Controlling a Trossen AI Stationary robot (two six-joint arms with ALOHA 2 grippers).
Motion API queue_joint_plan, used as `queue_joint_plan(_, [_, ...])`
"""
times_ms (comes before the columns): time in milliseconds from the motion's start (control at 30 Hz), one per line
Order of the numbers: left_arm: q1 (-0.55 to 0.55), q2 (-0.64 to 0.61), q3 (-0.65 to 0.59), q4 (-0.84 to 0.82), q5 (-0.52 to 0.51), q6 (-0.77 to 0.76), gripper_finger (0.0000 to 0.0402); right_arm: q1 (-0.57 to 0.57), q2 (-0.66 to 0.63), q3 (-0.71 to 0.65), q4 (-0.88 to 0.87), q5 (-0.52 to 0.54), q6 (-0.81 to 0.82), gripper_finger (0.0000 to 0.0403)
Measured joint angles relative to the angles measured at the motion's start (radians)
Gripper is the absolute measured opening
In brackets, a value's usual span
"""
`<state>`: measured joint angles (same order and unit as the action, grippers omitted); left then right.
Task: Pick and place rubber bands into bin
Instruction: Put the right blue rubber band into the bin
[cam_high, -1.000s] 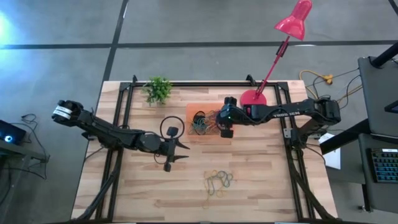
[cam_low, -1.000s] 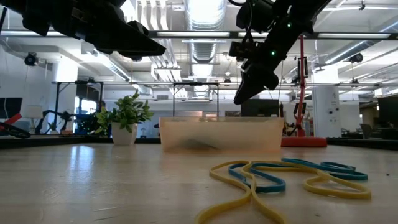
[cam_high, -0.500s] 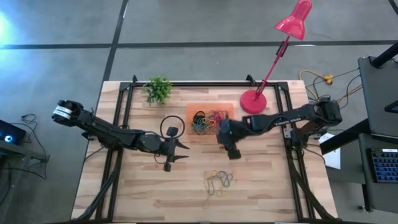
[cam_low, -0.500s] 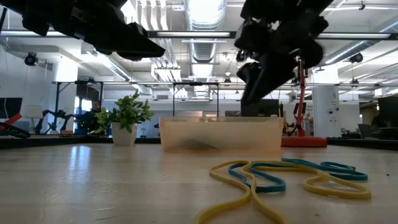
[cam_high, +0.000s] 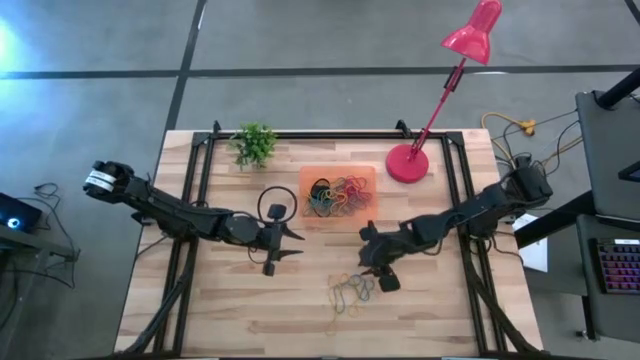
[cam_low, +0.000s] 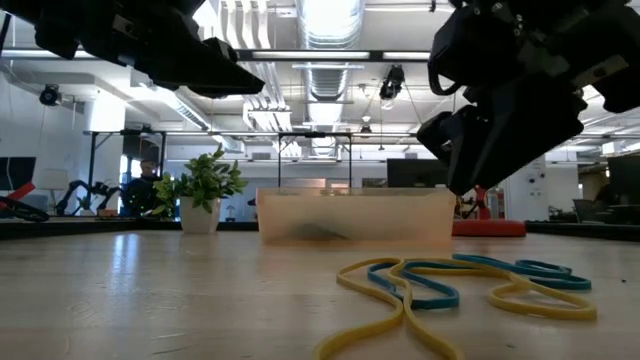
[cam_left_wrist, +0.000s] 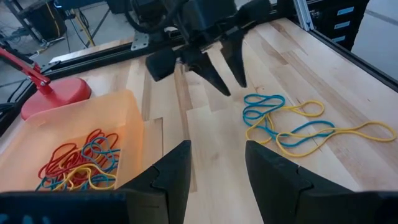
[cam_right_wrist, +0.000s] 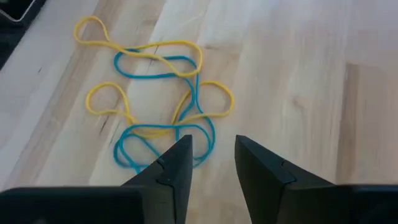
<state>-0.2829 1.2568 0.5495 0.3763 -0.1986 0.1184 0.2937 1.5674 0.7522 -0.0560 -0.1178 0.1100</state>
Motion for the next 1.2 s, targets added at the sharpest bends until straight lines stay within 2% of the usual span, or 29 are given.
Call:
queue_joint_plan(133, [0.000,0.000,0.000,0.001,0.000,-0.001,0.0137,0.031,0.029,-0.031,0.100,0.038,0.003,0.0104])
queue_joint_plan(467, [0.000,0.000,0.000,0.008,0.000,-0.007,0.0137,0.038,0.119,-0.039,0.198,0.042,-0.013,0.0090])
queue_joint_plan(867, [0.000,0.000,-0.001,0.006,0.000,-0.007,0.0137,0.038,0.185,-0.038,0.230,0.039,-0.005,0.0072])
queue_joint_plan(1200, [0.000,0.000,-0.005,0.006,0.000,-0.007,0.0137,0.038,0.191,-0.039,0.229,0.043,-0.016,0.0013])
